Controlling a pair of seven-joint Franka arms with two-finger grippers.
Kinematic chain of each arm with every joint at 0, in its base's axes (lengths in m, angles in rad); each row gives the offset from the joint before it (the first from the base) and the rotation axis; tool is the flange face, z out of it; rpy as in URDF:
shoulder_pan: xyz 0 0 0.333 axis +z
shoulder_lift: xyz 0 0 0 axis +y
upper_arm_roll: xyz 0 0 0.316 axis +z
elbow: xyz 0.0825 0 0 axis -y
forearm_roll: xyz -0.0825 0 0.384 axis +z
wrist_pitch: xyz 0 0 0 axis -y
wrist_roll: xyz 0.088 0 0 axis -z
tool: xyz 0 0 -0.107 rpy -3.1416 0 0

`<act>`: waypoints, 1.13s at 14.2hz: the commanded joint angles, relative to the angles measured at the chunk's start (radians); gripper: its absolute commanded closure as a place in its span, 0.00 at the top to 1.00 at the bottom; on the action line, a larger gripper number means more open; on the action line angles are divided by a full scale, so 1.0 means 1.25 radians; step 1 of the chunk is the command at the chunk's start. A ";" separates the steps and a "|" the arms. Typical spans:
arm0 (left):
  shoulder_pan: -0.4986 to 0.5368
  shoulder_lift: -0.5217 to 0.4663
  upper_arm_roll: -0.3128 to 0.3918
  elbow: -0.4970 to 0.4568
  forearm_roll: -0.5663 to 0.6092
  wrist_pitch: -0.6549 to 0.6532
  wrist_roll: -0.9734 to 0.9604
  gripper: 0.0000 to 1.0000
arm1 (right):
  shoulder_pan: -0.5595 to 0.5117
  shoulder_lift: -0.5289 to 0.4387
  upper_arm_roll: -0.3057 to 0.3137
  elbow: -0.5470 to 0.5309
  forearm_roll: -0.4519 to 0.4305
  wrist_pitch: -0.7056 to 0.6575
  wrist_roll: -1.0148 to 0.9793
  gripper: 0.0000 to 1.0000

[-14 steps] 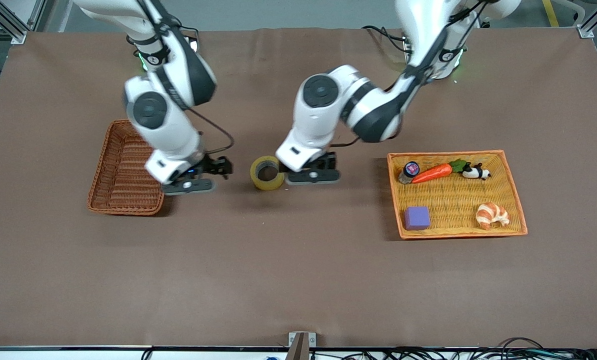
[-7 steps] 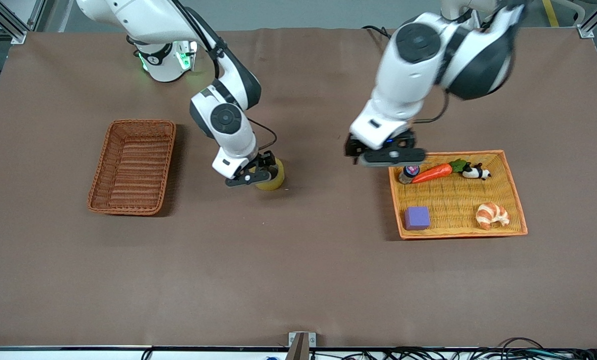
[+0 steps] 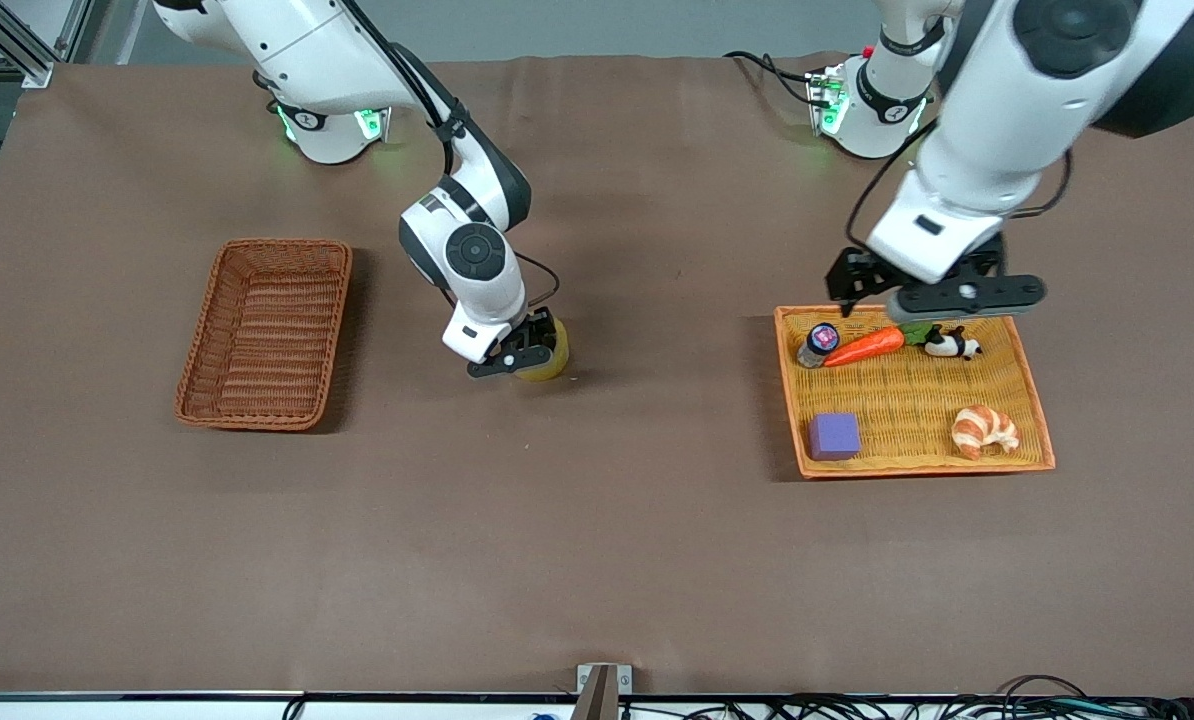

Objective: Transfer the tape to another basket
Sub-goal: 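Grasp the tape with the right gripper while the left gripper withdraws, then carry the tape with the right gripper into the brown basket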

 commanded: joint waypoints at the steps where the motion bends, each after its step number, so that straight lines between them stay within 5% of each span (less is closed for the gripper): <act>1: 0.043 -0.056 -0.004 -0.029 -0.053 -0.025 0.038 0.99 | 0.005 0.021 0.002 0.001 -0.048 0.017 0.051 0.93; 2: 0.060 -0.064 -0.004 -0.029 -0.072 -0.028 0.067 1.00 | 0.005 0.022 0.002 0.001 -0.061 0.017 0.052 0.80; 4: 0.071 -0.082 -0.001 -0.030 -0.084 -0.073 0.120 1.00 | 0.004 0.030 0.002 0.006 -0.063 0.011 0.052 0.34; 5: 0.093 -0.100 -0.001 -0.044 -0.083 -0.085 0.142 0.98 | 0.004 0.030 0.004 0.008 -0.063 0.007 0.058 0.18; 7: 0.124 -0.137 -0.001 -0.085 -0.083 -0.077 0.175 0.98 | 0.003 0.030 0.004 0.012 -0.062 -0.001 0.099 0.00; 11: 0.152 -0.139 -0.001 -0.092 -0.084 -0.076 0.198 1.00 | -0.010 0.022 0.006 0.033 -0.060 -0.054 0.105 0.00; 16: 0.155 -0.131 -0.001 -0.070 -0.084 -0.079 0.200 1.00 | -0.152 -0.164 0.020 0.068 -0.055 -0.326 0.037 0.00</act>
